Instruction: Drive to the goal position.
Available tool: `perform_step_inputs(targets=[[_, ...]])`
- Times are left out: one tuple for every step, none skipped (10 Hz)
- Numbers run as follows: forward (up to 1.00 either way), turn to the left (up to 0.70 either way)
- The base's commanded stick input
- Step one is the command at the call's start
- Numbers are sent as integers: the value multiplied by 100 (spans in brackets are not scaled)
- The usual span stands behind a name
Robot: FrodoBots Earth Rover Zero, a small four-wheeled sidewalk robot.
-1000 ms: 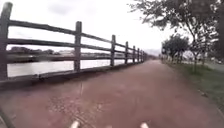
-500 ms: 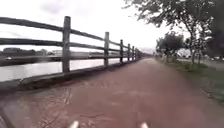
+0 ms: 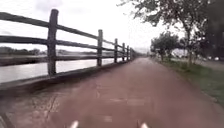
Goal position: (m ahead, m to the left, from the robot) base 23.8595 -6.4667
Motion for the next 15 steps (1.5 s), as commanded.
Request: perform_step_inputs(targets=[[70,-27],[70,-27],[70,-27],[70,-27],[70,-27],[70,-27],[70,-27],[70,-27],[70,-27],[70,-27],[70,-27],[70,-27],[70,-27],[70,-27],[70,-27]])
